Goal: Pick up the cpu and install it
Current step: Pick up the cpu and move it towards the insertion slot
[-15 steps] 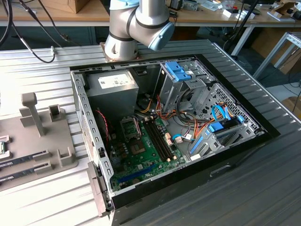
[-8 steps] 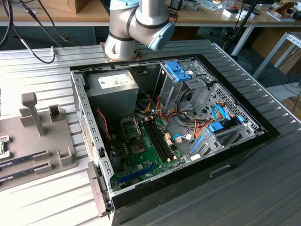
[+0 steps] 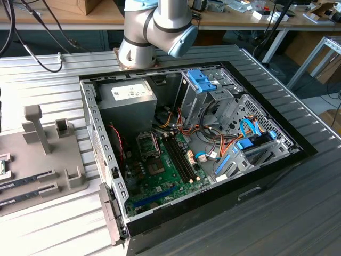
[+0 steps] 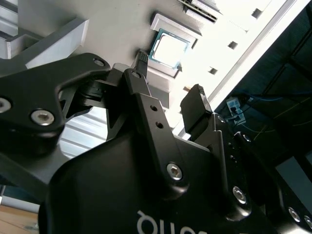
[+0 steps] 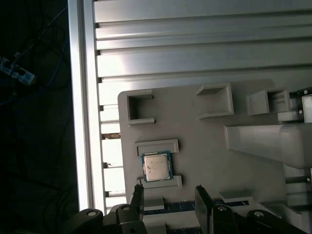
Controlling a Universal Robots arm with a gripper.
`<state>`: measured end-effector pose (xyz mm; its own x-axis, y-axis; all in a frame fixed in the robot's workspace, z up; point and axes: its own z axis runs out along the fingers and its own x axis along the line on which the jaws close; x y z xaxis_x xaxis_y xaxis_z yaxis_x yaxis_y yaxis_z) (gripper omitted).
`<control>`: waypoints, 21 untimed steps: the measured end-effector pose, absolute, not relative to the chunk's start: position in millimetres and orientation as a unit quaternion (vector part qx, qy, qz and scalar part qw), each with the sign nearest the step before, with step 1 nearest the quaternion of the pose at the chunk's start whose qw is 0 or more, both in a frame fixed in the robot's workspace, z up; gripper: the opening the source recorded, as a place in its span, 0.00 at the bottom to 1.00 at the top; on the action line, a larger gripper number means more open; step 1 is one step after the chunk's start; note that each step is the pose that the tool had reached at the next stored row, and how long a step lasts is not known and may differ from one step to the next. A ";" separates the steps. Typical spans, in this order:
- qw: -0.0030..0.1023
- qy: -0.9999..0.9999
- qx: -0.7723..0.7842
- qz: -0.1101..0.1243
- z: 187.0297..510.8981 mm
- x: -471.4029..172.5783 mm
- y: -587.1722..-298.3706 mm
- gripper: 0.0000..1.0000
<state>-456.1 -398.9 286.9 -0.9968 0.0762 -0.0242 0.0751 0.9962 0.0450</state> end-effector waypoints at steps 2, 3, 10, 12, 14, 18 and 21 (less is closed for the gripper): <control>0.013 0.999 0.038 0.022 286.4 -456.1 -399.0 0.54; 0.013 0.999 0.038 0.022 286.1 -456.1 -398.9 0.54; 0.013 0.999 0.038 0.022 283.4 -456.1 -399.0 0.54; 0.013 0.999 0.038 0.022 282.4 -456.1 -399.0 0.54; 0.013 0.999 0.038 0.022 281.7 -456.1 -399.0 0.54; 0.013 0.999 0.038 0.022 279.5 -456.1 -399.0 0.54; 0.013 0.999 0.038 0.022 278.5 -456.1 -399.0 0.54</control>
<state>-456.1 -399.0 278.5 -0.9968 0.0762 -0.0242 0.0751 0.9962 0.0450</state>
